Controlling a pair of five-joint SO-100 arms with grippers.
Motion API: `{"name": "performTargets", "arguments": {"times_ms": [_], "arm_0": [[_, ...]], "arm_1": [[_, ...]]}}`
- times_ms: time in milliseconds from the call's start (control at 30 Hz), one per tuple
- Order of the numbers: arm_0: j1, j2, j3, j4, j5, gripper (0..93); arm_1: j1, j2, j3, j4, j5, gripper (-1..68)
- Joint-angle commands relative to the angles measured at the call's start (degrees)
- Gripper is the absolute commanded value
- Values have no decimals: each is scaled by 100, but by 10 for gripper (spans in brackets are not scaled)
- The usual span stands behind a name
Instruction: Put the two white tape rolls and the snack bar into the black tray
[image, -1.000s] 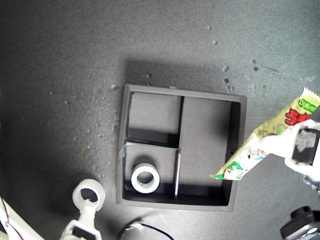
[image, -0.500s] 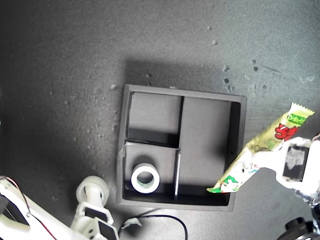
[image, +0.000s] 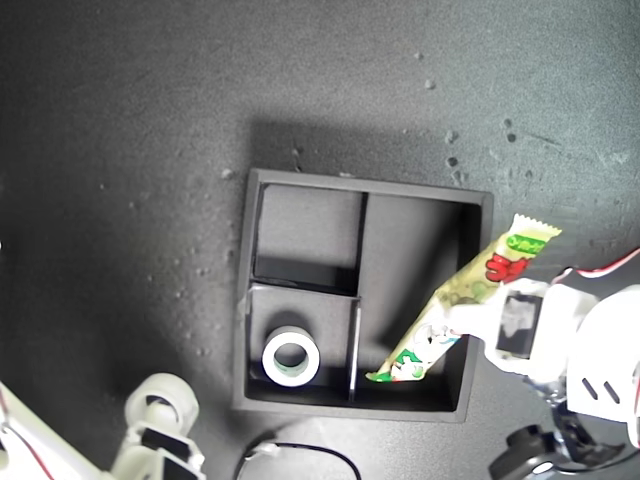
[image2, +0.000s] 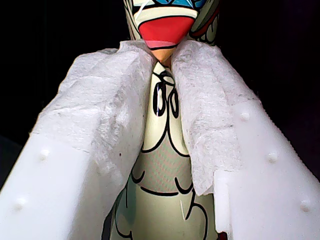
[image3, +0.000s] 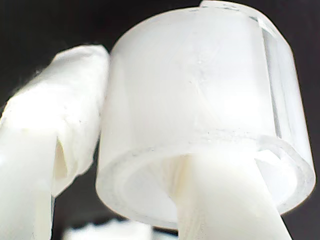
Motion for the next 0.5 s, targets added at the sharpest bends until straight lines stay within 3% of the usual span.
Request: {"name": "performTargets", "arguments": {"times_ms": [0,67,233,467], "arm_0": [[-404,1310,404,79,571,1],[-729,1547,431,79,1143,1],[-1696,1538,-105,70,2681,1],[-2646,-9,-2417,70,4087,1]], "arm_1": [[9,18,-26,-299,114,-3],[9,18,167,-396,220,13],[53,18,554,-448,466,137],[88,18,396,176,554,196]]}}
